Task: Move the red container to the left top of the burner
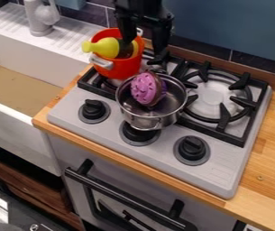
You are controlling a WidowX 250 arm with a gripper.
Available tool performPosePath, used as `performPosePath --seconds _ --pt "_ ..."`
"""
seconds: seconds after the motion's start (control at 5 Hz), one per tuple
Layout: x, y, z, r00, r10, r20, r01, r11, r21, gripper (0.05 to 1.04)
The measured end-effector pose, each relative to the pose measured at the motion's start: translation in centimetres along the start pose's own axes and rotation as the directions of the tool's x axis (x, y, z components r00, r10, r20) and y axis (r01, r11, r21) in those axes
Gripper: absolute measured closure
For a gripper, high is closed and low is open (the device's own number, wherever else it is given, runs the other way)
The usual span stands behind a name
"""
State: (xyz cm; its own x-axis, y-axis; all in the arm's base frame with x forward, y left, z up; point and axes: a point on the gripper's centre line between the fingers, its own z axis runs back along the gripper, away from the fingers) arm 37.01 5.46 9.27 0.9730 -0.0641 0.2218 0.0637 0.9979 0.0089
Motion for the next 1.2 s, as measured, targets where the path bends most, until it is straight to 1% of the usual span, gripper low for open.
performPosePath --seconds 0.2,0.4,0.6,0.8,1.0,1.2 --pt "-0.1 -0.3 0.1 1.000 -0.011 -0.006 0.011 1.000 -0.020 0.085" --pt "0.6 -0.6 0.8 1.000 -0.022 0.010 0.023 0.999 -0.044 0.085" --pt "1.4 -1.1 1.6 0.999 -0.041 0.024 0.043 0.998 -0.055 0.085" --pt "1.5 -2.1 1.6 0.996 -0.085 0.021 0.086 0.994 -0.068 0.085" --pt "2.0 -2.7 2.3 0.992 -0.127 0.025 0.128 0.989 -0.080 0.085" --pt "2.3 -3.6 3.1 0.987 -0.158 0.012 0.159 0.983 -0.087 0.085"
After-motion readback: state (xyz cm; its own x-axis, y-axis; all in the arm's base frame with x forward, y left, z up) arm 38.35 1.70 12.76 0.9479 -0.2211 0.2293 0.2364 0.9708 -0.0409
